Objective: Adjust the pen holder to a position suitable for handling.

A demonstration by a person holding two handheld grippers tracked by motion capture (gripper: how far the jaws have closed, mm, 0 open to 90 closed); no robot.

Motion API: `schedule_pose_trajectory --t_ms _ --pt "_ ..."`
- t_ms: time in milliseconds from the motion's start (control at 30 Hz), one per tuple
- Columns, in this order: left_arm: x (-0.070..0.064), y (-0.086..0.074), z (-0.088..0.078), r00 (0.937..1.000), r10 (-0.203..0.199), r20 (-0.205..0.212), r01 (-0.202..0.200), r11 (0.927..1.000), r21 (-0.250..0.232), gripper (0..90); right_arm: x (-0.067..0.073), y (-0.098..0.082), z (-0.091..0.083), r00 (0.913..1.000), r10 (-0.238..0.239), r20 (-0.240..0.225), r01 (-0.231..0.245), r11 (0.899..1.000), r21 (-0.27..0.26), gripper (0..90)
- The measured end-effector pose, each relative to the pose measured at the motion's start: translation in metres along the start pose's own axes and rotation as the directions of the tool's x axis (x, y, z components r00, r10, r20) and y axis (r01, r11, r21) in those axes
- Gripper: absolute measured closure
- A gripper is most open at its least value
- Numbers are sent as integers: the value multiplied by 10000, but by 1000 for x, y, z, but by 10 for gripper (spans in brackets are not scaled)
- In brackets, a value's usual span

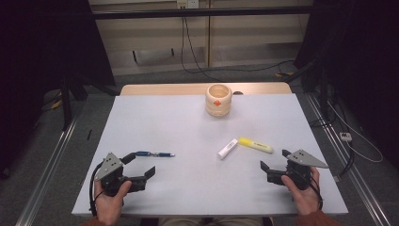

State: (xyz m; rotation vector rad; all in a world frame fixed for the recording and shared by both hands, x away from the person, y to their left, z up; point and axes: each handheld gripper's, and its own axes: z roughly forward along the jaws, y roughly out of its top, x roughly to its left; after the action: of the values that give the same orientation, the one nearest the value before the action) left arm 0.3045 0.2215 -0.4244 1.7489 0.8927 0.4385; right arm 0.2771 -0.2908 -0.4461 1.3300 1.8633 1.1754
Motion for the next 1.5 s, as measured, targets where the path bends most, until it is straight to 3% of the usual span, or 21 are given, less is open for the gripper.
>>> schedule_pose_trajectory --t_ms 133,233,367,533,733,767,867,1000,1133,1500 --pt "0 0 2 10000 3 -17 -3 9999 101 72 0 0 1 9999 111 -130 -112 9999 -28 58" --pt "1 1 2 10000 32 -50 -32 10000 93 72 2 0 2 9981 -26 -608 26 10000 1 48" --pt "2 -1 1 9999 -26 -108 28 9999 142 72 6 1 3 9958 -138 -905 139 9999 0 48" --pt "1 -1 0 9999 -33 -107 35 9998 174 72 6 4 7 9953 131 -959 -126 9999 52 49" --pt "0 -1 1 10000 -22 -48 23 9998 210 72 6 12 17 9946 135 -1029 -111 9996 245 53" --pt "0 -1 1 9999 119 -67 -118 9997 213 72 6 15 20 9950 94 -998 -65 9996 288 56" --pt "1 -2 2 9999 -25 -99 27 9997 240 72 7 24 24 9959 -12 -905 50 9991 420 49" --pt "2 -3 3 9999 -92 -72 94 9994 320 72 5 39 29 9944 55 -1054 2 9985 539 38" --pt "1 -3 2 9999 -98 -22 99 9993 354 72 5 56 40 9926 56 -1214 63 9952 980 48" --pt "1 -2 5 9999 -115 47 113 9989 463 71 -1 102 76 9958 -78 -907 152 9966 809 61"
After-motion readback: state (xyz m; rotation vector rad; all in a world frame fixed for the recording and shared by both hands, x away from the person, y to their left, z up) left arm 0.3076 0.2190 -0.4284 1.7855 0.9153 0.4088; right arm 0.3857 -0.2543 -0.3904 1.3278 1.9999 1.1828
